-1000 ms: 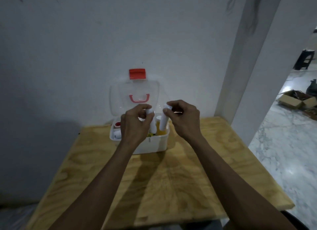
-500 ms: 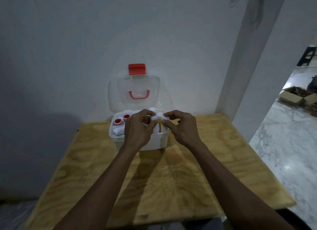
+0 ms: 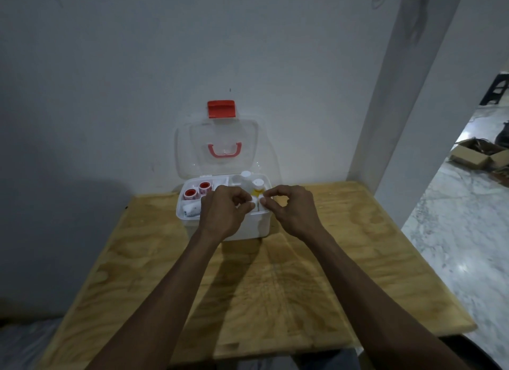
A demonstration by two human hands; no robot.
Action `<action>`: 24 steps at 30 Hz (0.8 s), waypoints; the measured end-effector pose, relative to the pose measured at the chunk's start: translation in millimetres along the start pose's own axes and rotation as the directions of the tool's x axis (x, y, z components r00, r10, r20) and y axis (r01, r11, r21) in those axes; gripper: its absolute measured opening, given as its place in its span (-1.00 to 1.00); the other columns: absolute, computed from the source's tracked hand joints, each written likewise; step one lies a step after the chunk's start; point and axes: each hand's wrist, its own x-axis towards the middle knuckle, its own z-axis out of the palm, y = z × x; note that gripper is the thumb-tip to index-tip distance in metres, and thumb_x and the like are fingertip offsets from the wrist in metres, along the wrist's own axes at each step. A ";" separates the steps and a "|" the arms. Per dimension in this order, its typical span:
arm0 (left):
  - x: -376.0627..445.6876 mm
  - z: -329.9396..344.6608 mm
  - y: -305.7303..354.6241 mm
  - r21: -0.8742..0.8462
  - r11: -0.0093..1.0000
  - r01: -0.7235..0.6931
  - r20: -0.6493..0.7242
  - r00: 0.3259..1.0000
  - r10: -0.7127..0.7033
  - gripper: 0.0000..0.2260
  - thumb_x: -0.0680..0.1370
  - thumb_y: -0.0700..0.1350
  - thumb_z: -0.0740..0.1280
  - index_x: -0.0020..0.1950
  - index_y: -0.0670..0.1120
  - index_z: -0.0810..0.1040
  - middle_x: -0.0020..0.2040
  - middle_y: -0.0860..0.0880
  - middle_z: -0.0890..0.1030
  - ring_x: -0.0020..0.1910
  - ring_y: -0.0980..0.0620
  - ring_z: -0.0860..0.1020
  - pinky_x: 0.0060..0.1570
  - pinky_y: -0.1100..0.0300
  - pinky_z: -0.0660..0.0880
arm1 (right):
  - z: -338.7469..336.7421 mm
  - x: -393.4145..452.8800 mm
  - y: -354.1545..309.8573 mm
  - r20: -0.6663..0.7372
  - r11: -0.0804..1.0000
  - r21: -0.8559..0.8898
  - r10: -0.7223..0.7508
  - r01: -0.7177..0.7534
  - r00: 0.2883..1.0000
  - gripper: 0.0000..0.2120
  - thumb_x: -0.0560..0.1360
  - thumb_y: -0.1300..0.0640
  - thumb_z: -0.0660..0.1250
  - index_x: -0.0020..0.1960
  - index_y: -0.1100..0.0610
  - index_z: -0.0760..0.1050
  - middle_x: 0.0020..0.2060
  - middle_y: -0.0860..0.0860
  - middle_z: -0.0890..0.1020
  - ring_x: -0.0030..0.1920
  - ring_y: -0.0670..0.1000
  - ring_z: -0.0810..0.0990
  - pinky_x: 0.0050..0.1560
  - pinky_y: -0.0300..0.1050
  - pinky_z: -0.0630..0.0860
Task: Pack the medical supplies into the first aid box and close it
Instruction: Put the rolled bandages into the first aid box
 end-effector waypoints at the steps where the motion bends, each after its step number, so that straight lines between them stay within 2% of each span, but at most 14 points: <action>1: 0.0 -1.0 0.1 0.011 1.000 -0.001 0.004 1.000 0.001 -0.81 0.46 -0.06 0.50 0.04 -0.07 0.72 -0.05 -0.04 0.73 -0.11 0.11 0.65 0.04 0.05 0.60 | 1.1 -0.5 1.2 0.002 1.000 0.003 0.014 -0.014 1.000 -0.79 0.45 0.02 0.47 0.03 0.10 0.69 -0.02 -0.02 0.71 -0.08 -0.17 0.55 -0.08 -0.30 0.40; 4: -0.6 -2.0 1.4 0.033 0.999 -0.009 0.001 1.000 0.009 -0.80 0.48 -0.06 0.48 0.08 -0.07 0.71 -0.01 -0.04 0.73 -0.12 0.14 0.61 0.05 0.15 0.55 | 3.7 -0.5 4.8 0.005 0.998 0.025 0.049 -0.049 0.999 -0.78 0.45 0.00 0.46 0.03 0.08 0.69 0.01 0.00 0.71 0.01 -0.07 0.61 -0.01 -0.15 0.52; 7: -1.4 -1.8 2.7 0.043 0.999 -0.026 -0.005 1.000 0.027 -0.78 0.48 -0.07 0.48 0.10 -0.08 0.70 0.02 -0.05 0.73 -0.11 0.15 0.60 0.07 0.12 0.54 | 3.8 -0.5 6.8 0.004 0.998 0.037 0.052 -0.052 0.999 -0.78 0.45 -0.01 0.46 0.05 0.07 0.68 0.00 -0.03 0.70 0.02 -0.08 0.60 0.02 -0.07 0.56; 14: -2.1 0.0 1.3 0.042 0.999 -0.003 -0.007 1.000 0.004 -0.70 0.48 -0.06 0.48 0.19 -0.08 0.66 0.09 -0.06 0.71 0.04 0.03 0.65 0.11 0.10 0.49 | 3.4 -0.6 5.9 0.004 0.997 0.061 0.042 -0.042 0.999 -0.80 0.45 0.00 0.46 0.05 0.01 0.67 -0.07 -0.14 0.67 -0.01 -0.10 0.59 -0.05 -0.09 0.56; 24: -4.7 -1.8 4.5 0.018 1.000 0.010 -0.011 1.000 -0.010 -0.69 0.49 -0.07 0.47 0.22 -0.08 0.65 0.11 -0.06 0.70 0.08 0.01 0.64 0.12 0.09 0.48 | -0.9 -3.8 0.7 0.014 0.997 0.070 0.035 -0.035 0.999 -0.78 0.45 0.03 0.46 0.08 0.04 0.66 -0.04 -0.12 0.67 -0.01 -0.11 0.59 -0.09 -0.15 0.54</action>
